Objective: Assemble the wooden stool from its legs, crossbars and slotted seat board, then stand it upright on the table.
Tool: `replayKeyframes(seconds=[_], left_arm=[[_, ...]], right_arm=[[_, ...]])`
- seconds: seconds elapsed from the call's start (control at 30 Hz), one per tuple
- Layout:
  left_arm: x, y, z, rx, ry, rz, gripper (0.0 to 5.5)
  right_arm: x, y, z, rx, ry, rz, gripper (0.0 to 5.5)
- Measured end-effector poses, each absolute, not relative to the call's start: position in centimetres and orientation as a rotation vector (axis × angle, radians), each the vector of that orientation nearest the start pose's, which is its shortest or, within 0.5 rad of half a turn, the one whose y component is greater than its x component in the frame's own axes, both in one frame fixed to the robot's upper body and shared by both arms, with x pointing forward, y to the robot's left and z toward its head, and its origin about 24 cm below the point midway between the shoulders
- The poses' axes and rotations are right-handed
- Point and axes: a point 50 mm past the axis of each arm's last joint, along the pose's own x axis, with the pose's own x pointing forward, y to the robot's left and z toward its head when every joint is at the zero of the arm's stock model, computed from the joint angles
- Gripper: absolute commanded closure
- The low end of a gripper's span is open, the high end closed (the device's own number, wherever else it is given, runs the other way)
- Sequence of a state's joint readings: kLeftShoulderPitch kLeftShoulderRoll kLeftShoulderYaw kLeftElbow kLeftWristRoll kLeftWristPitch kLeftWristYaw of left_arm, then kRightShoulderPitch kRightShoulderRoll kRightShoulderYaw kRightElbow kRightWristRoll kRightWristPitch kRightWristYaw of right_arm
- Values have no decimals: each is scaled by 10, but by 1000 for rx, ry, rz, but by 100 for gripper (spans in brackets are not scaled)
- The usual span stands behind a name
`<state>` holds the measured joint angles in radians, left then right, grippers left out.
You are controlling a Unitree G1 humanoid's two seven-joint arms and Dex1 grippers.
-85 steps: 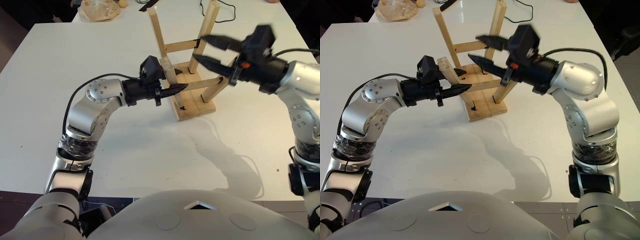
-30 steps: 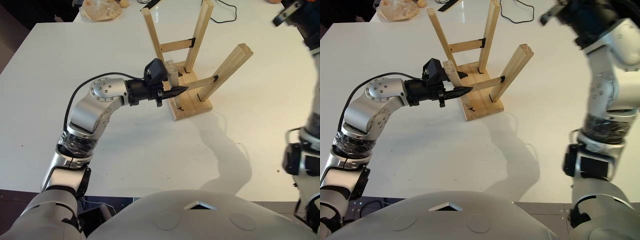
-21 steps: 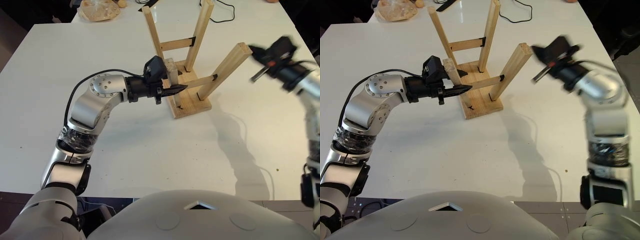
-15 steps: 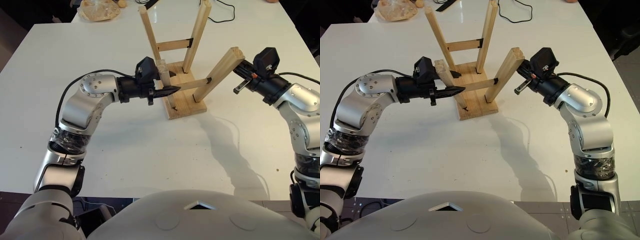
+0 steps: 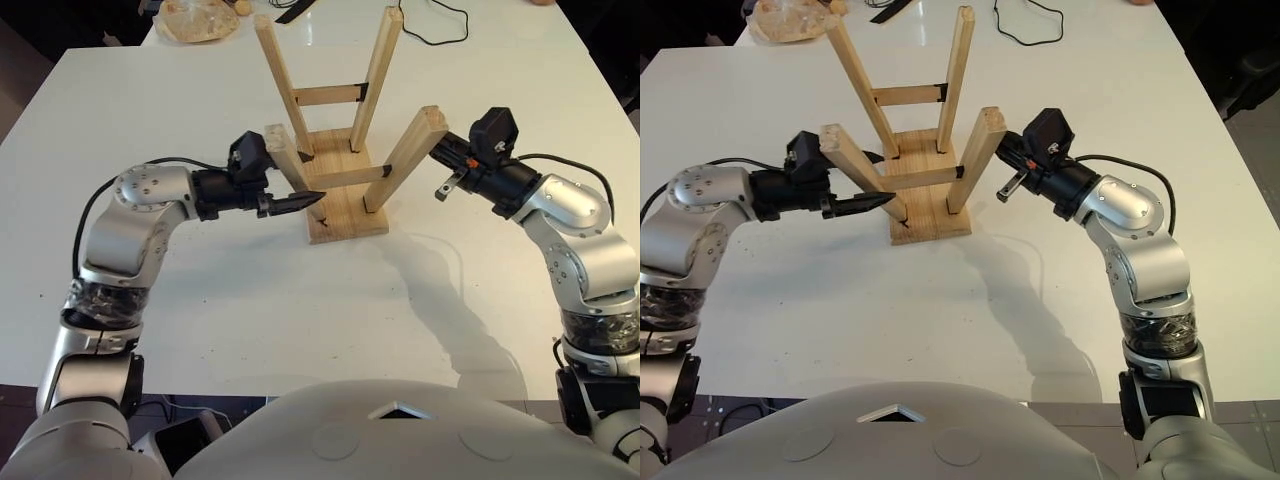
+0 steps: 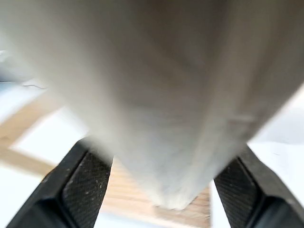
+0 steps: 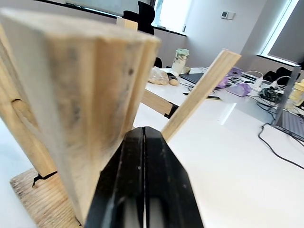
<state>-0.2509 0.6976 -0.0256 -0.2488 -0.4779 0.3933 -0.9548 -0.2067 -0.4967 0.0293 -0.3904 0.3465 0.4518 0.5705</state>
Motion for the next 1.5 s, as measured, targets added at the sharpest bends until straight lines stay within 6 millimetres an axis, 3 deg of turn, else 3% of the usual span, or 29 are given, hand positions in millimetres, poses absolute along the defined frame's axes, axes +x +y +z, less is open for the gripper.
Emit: replayKeyframes(seconds=[0.2,0.3,0.4,0.5,0.6,0.77,0.9,1.03,1.13,1.23,1.4,1.5], left_arm=[[225,188,150,115,39,-841,227],[204,191,147,-37,18,-665,270],[190,193,130,-184,53,-452,310],[190,186,111,-246,82,-174,353],[198,174,114,-246,28,39,397],[198,150,135,-206,-72,55,465],[201,157,136,-149,-85,82,536],[220,147,136,-103,-84,-23,548],[220,127,132,-106,-63,-104,548],[218,119,128,-114,-49,-100,548],[221,121,123,-113,-30,-55,548],[221,146,127,-54,-73,120,548]], right_arm=[[258,-173,127,-217,10,580,550],[248,-178,125,-165,-3,462,550],[244,-183,127,-79,-36,258,550],[233,-168,126,-14,-47,138,550],[222,-146,131,-22,-67,107,550],[214,-122,141,-76,-112,157,550],[212,-113,141,-101,-106,184,550],[216,-103,136,-133,-83,219,550],[221,-97,133,-156,-65,231,550],[227,-98,132,-195,-59,202,550],[232,-98,132,-234,-57,194,550],[242,-121,135,-266,-62,70,550]])
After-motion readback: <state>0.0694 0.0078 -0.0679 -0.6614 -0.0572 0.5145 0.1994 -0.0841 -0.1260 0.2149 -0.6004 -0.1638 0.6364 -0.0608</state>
